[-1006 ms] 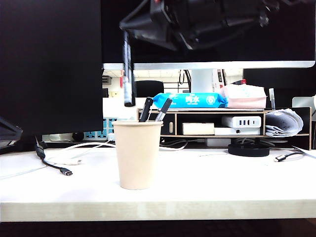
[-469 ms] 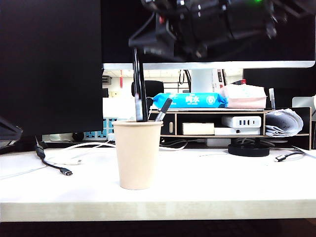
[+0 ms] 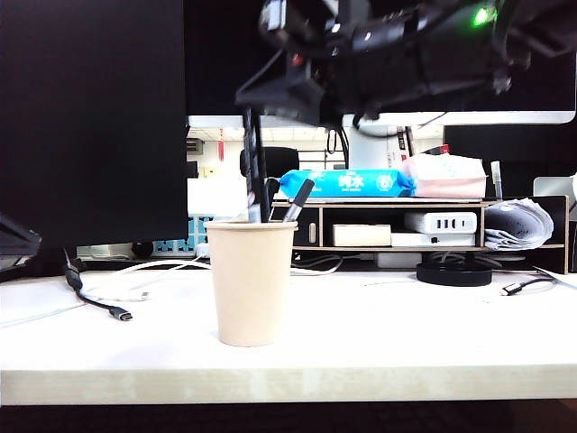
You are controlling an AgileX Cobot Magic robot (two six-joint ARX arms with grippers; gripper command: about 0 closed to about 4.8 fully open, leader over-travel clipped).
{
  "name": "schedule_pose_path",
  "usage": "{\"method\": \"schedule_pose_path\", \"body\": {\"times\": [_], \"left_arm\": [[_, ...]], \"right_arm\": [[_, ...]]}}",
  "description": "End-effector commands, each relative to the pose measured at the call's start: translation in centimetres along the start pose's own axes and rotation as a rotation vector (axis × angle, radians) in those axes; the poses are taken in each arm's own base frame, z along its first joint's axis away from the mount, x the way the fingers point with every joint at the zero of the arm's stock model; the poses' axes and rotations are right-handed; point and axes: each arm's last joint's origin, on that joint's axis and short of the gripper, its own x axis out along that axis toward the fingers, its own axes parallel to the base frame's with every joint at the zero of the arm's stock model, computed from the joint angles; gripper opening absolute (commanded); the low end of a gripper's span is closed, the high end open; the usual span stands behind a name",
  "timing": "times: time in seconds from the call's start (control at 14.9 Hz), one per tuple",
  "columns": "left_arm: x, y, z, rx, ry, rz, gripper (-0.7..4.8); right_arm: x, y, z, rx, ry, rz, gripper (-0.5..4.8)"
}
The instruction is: Pick up the marker and insert it into the paper cup.
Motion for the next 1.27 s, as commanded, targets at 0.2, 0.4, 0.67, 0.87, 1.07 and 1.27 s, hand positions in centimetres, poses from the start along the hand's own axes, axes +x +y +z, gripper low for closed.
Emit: {"method": "schedule_pose_path", "body": {"times": [0.2,0.4,0.67,0.87,1.07,1.27], "left_arm": [[0.0,0.0,0.1,0.004,-0.006,0.001,-0.05],[0.0,0.0,0.1,0.004,-0.006,0.001,-0.05],[0.0,0.0,0.1,0.004,-0.005,0.002,-0.05],[0.0,0.0,0.0,0.006,0.004,0.005,-0.05],[0.0,0.0,-0.1,0.007,0.008,0.006,-0.05],[0.0,0.0,-0.1,0.007,0.008,0.006,-0.05]], "right_arm": [[1.2,1.2,-1.0,-0.012,-0.023,0.014,0.53],[1.5,0.9,-1.7,-0.006,-0.004,-0.016,0.53],[1.4,0.8,-2.1,-0.028,-0.001,-0.044,0.53],[0.5,0.9,-3.2,-0.028,-0.005,-0.059,0.53],[0.5,1.0,-2.8,-0.036,-0.043,-0.05,0.53],[0.5,1.0,-2.7,-0.035,-0.051,-0.05,0.53]]}}
